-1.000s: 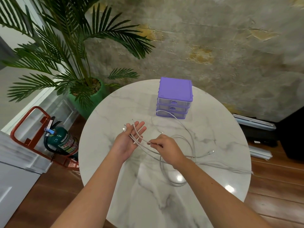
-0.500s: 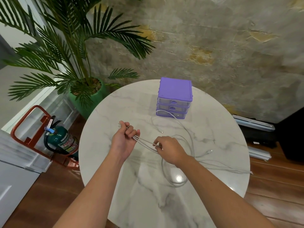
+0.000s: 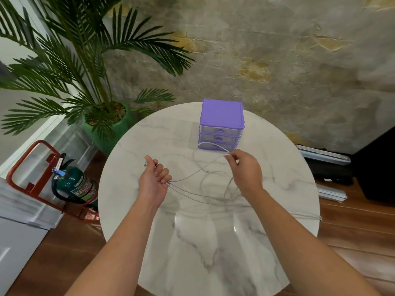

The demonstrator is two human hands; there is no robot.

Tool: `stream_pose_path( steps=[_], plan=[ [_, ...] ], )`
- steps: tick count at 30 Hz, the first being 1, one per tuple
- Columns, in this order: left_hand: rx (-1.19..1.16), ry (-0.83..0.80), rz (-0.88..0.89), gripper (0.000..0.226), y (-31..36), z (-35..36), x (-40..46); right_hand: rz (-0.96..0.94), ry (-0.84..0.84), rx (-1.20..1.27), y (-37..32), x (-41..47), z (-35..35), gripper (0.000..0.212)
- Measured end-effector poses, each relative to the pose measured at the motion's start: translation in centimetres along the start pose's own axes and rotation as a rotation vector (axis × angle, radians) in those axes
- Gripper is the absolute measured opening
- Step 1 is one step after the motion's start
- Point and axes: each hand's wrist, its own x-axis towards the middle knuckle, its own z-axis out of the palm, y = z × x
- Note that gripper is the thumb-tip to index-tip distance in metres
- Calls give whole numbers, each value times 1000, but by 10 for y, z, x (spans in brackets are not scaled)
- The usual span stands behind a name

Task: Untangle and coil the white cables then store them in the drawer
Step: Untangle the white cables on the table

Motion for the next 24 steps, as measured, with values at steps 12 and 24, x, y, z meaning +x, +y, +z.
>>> stream_pose_path(
  steps=[12, 24],
  plan=[
    [-157, 57, 40, 43, -1, -2, 2, 128, -705, -967, 34, -18, -6, 40],
    [-62, 33, 51, 35, -10, 16, 0, 0, -685, 83, -32, -55, 42, 20]
  ],
)
